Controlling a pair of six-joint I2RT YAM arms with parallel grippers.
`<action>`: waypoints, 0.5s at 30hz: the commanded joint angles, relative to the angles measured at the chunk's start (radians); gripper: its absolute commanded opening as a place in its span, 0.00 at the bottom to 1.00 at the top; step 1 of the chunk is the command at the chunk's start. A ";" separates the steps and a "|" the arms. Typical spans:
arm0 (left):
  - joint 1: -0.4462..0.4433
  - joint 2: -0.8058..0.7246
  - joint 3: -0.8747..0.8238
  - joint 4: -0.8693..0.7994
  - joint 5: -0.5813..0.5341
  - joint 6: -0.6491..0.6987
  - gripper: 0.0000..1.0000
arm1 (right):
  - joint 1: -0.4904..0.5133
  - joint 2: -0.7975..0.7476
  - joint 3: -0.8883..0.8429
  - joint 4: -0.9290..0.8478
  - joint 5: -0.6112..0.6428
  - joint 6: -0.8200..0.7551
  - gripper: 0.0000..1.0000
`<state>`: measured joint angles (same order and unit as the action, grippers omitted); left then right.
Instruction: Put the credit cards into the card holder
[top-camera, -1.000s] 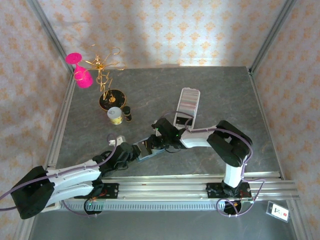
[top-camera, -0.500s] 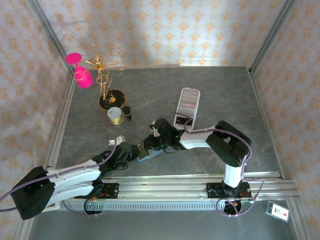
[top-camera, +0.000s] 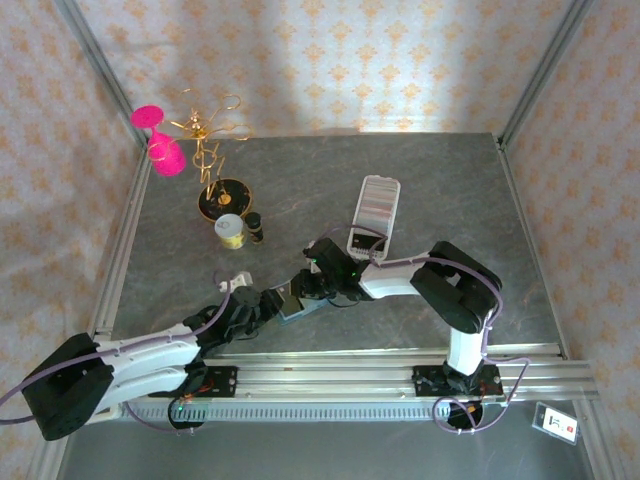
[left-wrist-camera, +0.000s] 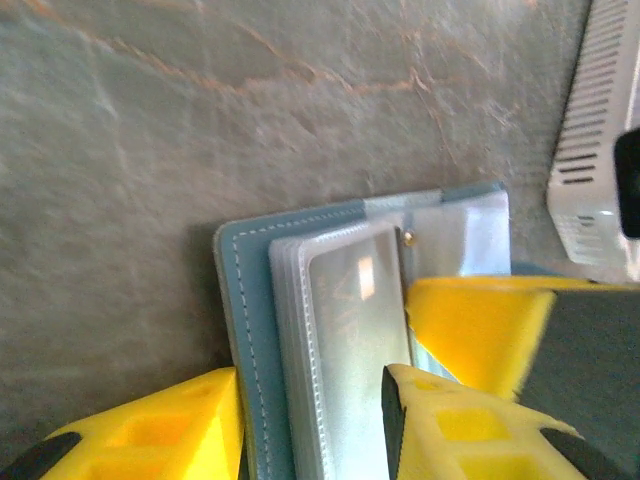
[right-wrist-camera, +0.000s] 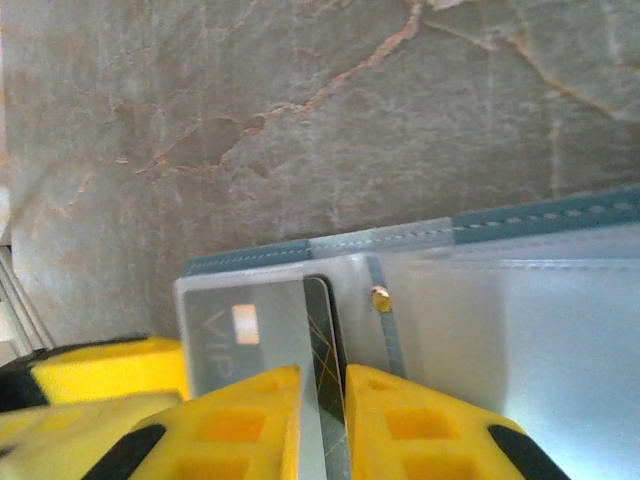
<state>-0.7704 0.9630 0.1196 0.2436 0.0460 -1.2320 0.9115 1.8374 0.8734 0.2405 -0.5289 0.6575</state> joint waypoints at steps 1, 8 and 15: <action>-0.005 -0.048 -0.011 0.148 0.091 -0.038 0.38 | 0.006 0.030 -0.029 -0.001 0.018 0.008 0.18; -0.007 -0.082 -0.022 0.145 0.071 -0.054 0.35 | 0.007 -0.005 -0.071 0.050 0.018 0.039 0.18; -0.006 -0.027 -0.008 0.069 0.062 -0.037 0.24 | 0.007 -0.053 -0.081 0.063 0.062 0.055 0.18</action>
<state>-0.7704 0.9215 0.1028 0.3294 0.0982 -1.2755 0.9112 1.8145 0.8120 0.3298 -0.5114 0.6975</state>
